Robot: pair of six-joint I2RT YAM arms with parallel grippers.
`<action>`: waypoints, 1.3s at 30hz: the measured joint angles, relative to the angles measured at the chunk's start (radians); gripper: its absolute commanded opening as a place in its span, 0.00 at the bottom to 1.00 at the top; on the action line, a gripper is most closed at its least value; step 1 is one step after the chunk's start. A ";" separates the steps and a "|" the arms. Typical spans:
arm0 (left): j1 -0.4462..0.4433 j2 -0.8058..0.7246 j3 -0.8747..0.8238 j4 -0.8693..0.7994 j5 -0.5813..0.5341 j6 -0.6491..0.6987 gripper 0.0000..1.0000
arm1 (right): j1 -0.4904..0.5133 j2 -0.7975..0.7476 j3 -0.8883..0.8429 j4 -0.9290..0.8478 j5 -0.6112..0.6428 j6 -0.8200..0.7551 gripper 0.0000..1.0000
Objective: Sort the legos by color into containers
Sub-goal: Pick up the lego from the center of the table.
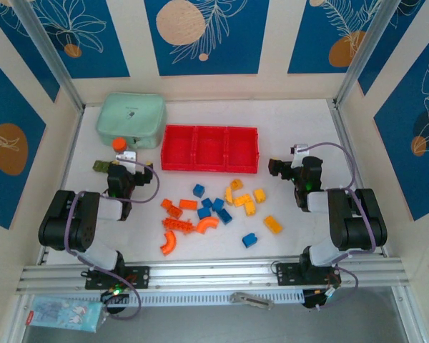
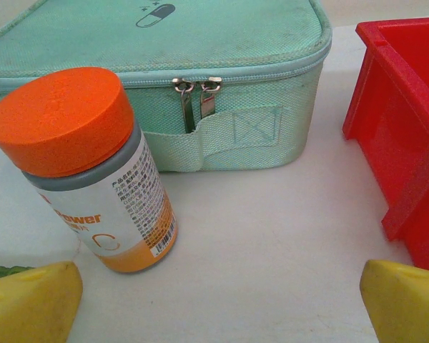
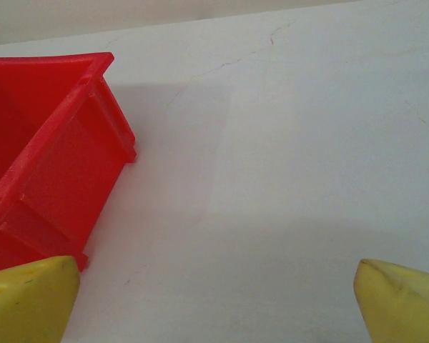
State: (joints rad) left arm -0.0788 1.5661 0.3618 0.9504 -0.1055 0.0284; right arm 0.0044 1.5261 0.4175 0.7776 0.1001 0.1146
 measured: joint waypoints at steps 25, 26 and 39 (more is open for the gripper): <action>0.000 -0.407 0.006 -0.316 0.018 -0.082 0.99 | -0.065 -0.410 0.047 -0.349 -0.043 0.106 0.99; 0.000 -0.439 0.025 -0.369 0.013 -0.110 0.99 | -0.074 -0.439 0.060 -0.387 -0.053 0.131 0.99; 0.011 -0.519 0.119 -0.706 0.071 -0.490 0.99 | -0.122 -0.526 0.172 -0.829 -0.156 0.489 0.99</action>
State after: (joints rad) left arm -0.0673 1.0470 0.4808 0.2440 -0.0345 -0.4614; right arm -0.1181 1.0004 0.5900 -0.0517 -0.0559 0.6041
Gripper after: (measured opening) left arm 0.994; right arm 0.990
